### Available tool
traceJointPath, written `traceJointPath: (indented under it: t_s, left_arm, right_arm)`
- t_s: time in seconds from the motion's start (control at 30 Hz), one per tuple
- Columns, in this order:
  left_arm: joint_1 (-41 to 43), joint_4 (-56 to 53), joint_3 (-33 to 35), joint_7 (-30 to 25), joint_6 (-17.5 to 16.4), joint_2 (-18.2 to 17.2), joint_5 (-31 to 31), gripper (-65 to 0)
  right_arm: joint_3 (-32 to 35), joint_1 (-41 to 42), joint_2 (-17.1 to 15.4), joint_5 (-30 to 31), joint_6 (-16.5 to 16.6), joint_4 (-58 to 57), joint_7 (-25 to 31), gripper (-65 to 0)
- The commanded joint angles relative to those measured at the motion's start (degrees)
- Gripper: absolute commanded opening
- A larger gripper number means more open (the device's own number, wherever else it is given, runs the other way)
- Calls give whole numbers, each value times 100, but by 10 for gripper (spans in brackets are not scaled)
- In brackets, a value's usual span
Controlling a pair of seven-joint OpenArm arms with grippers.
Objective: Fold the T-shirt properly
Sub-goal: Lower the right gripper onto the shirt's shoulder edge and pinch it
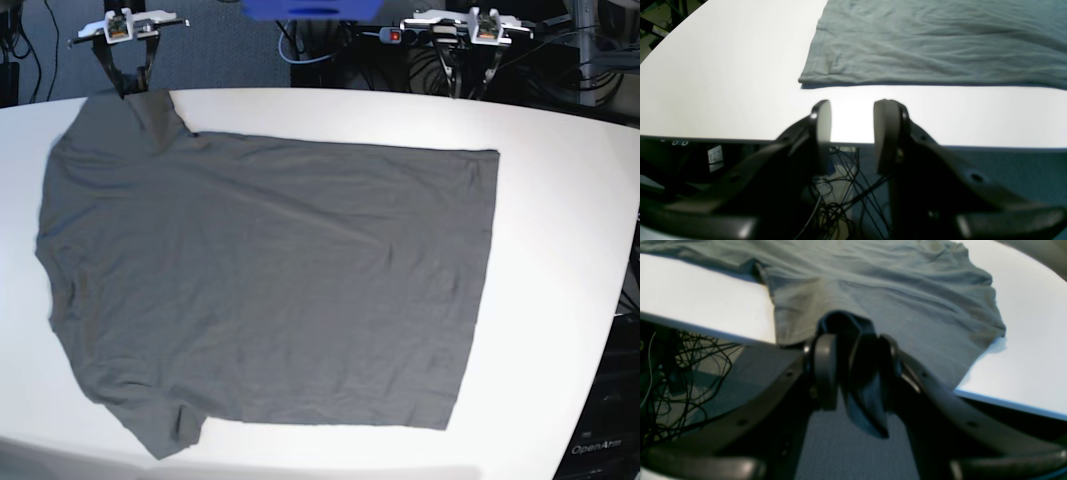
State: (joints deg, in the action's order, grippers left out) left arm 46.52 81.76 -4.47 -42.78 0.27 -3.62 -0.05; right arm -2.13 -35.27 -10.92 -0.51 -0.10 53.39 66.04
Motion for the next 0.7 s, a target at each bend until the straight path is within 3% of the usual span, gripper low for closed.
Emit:
traceJointPath:
  t_s: [0.0, 0.17, 0.67]
  left_arm:
    - [73, 57, -15, -165, 21, -3, -8, -438]
    - [73, 49, -15, -165, 30, -3, -8, -438]
    - [73, 49, -15, -157, 39, 6, -8, -438]
  right_arm:
    - [-29, -47, -47, 38, -21, 46, 117, -470]
    - [-29, -47, -47, 38, -21, 46, 117, -635]
    - [7, -82, -47, 21, -3, 81, 152, -635]
